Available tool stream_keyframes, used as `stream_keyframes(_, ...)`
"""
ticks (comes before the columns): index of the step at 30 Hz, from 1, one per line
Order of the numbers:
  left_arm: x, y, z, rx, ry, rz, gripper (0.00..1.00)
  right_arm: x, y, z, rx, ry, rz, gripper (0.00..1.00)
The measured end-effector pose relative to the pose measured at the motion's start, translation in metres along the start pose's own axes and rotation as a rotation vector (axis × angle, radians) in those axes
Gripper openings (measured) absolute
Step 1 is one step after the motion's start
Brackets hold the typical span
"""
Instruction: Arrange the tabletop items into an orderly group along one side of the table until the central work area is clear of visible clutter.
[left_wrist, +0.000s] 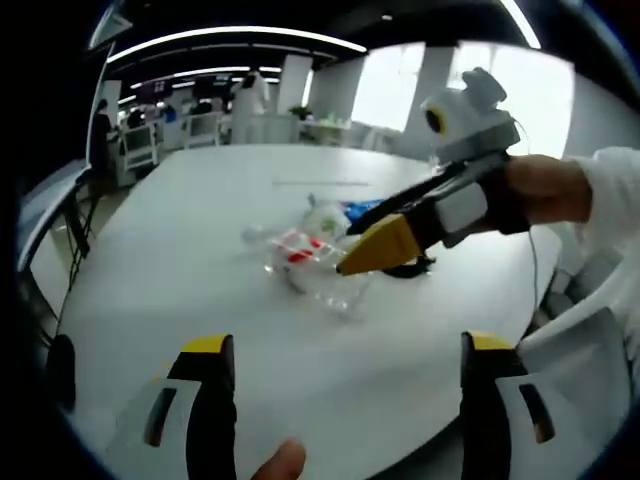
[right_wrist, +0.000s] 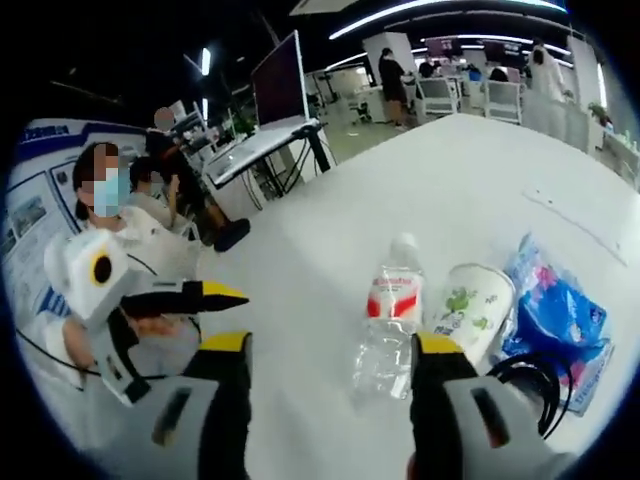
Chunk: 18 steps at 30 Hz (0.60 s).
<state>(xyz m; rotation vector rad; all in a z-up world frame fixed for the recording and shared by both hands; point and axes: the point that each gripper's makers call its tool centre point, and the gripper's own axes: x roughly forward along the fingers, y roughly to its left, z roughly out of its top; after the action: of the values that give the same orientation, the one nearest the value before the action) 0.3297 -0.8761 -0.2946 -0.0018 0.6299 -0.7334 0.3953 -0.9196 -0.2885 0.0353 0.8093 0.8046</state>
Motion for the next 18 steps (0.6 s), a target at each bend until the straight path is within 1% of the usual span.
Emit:
stream_keyframes(3, 0.000, 0.001, -0.002, -0.001, 0.009, 0.005, 0.91, 0.007, -0.001, -0.002, -0.005, 0.022, 0.001, 0.64)
stream_keyframes(5, -0.001, 0.002, 0.000, -0.009, 0.000, 0.006, 0.91, 0.012, -0.005, -0.004, -0.015, 0.043, -0.009, 0.64)
stream_keyframes(9, -0.001, 0.003, 0.000, -0.018, -0.001, 0.011, 0.91, 0.019, -0.011, -0.005, 0.001, 0.059, -0.017, 0.64)
stream_keyframes(11, -0.001, 0.004, -0.001, -0.019, 0.000, 0.011, 0.91, 0.023, -0.014, -0.008, 0.006, 0.083, -0.023, 0.65)
stream_keyframes(12, -0.001, 0.004, -0.001, -0.018, 0.001, 0.011, 0.91, 0.024, -0.016, -0.007, 0.003, 0.081, -0.028, 0.66)
stream_keyframes(17, -0.001, 0.004, -0.003, -0.017, 0.008, 0.013, 0.91, 0.032, -0.022, -0.007, -0.018, 0.108, -0.042, 0.66)
stream_keyframes(18, 0.000, 0.004, -0.003, -0.018, 0.009, 0.014, 0.91, 0.033, -0.025, -0.007, -0.032, 0.109, -0.061, 0.66)
